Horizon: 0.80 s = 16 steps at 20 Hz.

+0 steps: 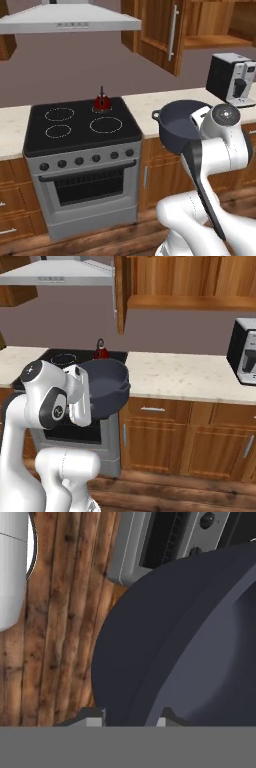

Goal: Pick the kettle from the cabinet and place it on a stove burner. Then pick the pot from the counter and place it on another stove burner. Finally, turn both burners on.

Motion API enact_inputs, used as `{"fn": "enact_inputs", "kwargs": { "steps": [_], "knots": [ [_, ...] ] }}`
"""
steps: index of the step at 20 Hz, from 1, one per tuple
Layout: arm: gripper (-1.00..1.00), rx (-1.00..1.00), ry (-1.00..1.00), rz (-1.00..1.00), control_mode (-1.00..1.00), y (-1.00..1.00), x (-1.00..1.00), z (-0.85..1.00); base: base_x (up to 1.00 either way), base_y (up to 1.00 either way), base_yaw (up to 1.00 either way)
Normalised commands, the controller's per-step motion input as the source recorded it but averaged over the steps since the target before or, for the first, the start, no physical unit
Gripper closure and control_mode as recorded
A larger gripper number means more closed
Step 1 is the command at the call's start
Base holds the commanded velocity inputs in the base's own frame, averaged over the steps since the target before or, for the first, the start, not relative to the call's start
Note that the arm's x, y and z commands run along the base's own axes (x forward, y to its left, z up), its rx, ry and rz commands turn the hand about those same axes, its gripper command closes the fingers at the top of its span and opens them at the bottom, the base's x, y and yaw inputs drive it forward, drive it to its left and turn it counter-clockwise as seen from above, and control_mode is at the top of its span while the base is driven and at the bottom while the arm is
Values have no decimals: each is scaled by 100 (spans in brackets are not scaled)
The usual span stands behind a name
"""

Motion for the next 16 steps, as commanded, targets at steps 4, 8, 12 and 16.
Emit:
{"fn": "enact_inputs", "kwargs": {
  "steps": [4,8,12,16],
  "knots": [
    [100,0,0,0,100,0,0,0,15,5,16],
    [100,0,0,0,100,0,0,0,18,5,15],
    [100,0,0,0,100,0,0,0,20,1,12],
    [100,0,0,0,100,0,0,0,35,0,9]
  ]
}}
